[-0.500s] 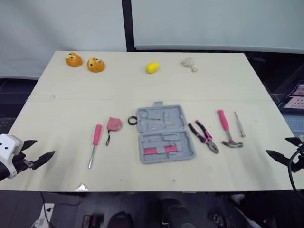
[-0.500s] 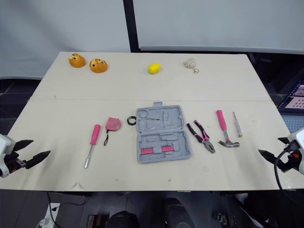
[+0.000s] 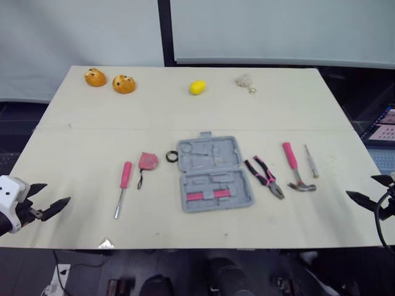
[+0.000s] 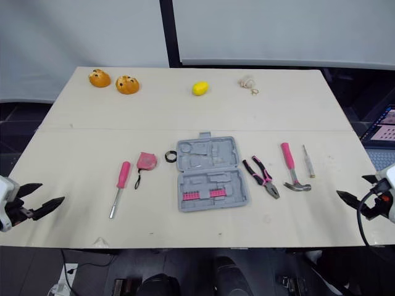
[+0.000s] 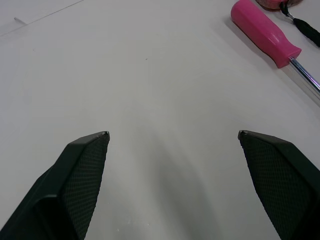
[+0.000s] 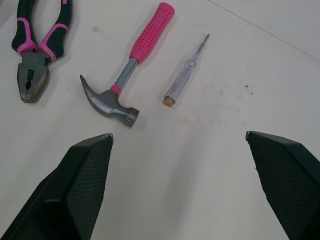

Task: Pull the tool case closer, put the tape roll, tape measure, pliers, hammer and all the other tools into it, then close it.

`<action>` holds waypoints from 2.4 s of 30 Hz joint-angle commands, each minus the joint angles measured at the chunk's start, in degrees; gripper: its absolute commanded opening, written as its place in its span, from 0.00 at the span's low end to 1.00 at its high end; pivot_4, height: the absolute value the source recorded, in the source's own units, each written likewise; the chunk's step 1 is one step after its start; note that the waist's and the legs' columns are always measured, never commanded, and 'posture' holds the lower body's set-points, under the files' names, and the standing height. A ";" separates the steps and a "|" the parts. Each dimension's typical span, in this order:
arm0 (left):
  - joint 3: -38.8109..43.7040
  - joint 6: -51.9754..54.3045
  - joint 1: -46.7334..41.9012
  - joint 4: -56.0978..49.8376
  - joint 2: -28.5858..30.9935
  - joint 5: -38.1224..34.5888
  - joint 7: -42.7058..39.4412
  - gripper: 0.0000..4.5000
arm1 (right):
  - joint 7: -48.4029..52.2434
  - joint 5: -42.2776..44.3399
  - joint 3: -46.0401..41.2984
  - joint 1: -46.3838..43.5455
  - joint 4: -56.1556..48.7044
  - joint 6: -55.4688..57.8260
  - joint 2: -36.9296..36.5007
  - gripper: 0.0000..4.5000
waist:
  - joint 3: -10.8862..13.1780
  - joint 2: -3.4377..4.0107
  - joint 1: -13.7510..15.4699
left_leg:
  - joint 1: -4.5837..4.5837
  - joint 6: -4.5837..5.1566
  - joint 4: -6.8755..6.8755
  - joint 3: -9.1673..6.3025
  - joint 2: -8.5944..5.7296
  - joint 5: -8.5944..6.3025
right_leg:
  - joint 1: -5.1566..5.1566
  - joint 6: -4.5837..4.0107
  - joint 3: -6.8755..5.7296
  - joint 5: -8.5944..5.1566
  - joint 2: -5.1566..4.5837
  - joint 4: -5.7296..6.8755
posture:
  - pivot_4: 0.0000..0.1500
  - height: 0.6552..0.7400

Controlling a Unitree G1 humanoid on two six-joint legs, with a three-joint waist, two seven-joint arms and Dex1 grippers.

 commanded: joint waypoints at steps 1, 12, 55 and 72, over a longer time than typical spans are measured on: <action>0.68 -0.56 0.38 -0.65 0.33 -0.37 -0.02 0.99 | -0.67 -0.50 -1.50 -0.11 0.07 -1.06 -1.47 1.00 | 0.00 0.00 0.02 | 0.00 0.00 0.00 0.01 0.00 0.00 | -0.02 0.00 0.01 0.00 0.00 0.02 | 1.00 1.00; -8.36 10.65 -3.29 -21.32 0.48 -4.95 -6.03 0.99 | 6.63 3.44 9.98 -11.25 -8.04 6.11 -4.36 1.00 | 0.02 0.03 0.02 | -0.05 0.00 0.12 0.06 -0.01 0.00 | -0.15 0.00 0.11 0.00 0.00 0.26 | 1.00 1.00; -43.31 -2.10 -43.84 13.46 -23.05 21.10 -2.55 0.01 | 7.06 -24.25 47.49 -55.76 35.75 -16.55 22.31 0.00 | 0.09 0.18 -1.75 | -1.20 0.02 1.50 0.15 0.14 0.01 | -1.39 -0.05 0.18 -0.02 0.15 1.36 | 1.00 1.00; -43.48 -0.43 -44.64 15.43 -26.46 22.99 -1.81 0.01 | 2.78 -26.38 47.26 -57.09 39.35 -16.63 28.72 0.00 | 0.00 0.35 -1.46 | -1.20 0.02 1.52 0.11 0.13 0.01 | -1.34 -0.05 0.14 -0.02 0.11 1.44 | 1.00 1.00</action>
